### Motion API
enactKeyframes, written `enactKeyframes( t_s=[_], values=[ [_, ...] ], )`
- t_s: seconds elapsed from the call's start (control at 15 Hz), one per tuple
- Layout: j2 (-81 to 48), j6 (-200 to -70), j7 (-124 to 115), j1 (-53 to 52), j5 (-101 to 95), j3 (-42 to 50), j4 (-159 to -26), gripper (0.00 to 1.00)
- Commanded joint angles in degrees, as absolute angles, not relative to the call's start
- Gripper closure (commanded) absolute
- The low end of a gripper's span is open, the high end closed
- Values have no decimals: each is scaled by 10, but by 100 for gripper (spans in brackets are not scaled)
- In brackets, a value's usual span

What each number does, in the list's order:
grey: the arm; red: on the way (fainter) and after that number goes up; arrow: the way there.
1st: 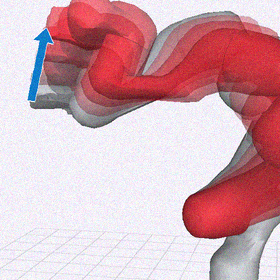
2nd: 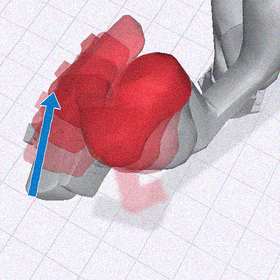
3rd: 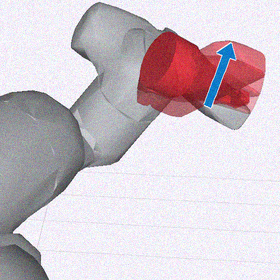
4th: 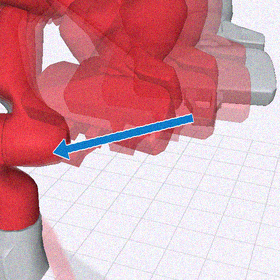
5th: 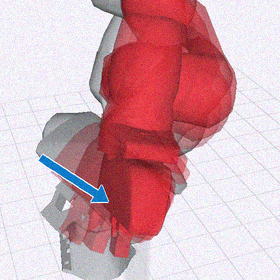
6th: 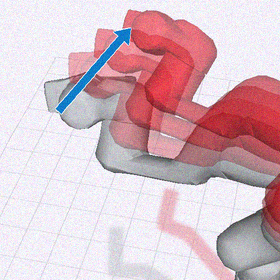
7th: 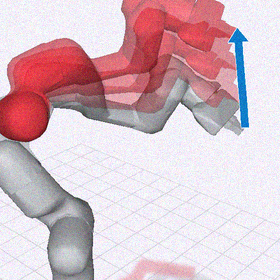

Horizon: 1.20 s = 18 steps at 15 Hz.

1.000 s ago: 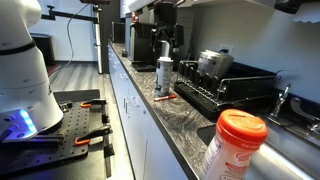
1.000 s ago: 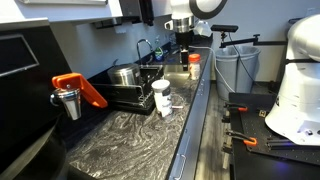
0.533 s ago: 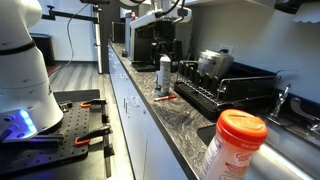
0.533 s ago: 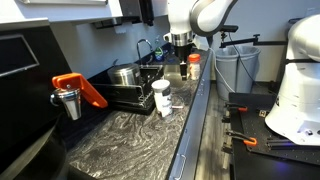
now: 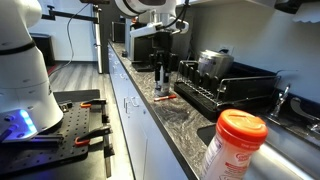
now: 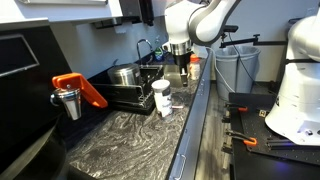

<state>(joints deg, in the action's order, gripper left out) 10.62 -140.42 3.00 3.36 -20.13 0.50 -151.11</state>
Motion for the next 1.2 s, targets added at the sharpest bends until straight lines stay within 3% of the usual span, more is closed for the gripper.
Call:
enactKeyframes(
  t_s=[0.0, 0.07, 0.13, 0.2, 0.27, 0.4, 0.67, 0.73, 0.87, 1.13],
  values=[
    [86, -1412, 29, 30, -208, 2, -1505, 79],
    [82, -1410, 34, 28, -204, 2, -1505, 85],
    [76, -1408, 41, 24, -200, 2, -1505, 63],
    [72, -1408, 45, 21, -199, 1, -1506, 48],
    [67, -1409, 50, 17, -196, 0, -1506, 47],
    [54, -1405, 64, 7, -191, -4, -1505, 34],
    [15, -1398, 68, -5, -202, -14, -1496, 30],
    [5, -1401, 70, -7, -202, -16, -1494, 37],
    [-15, -1409, 69, -11, -202, -17, -1490, 38],
    [-48, -1432, 71, -14, -188, -15, -1477, 31]
  ],
)
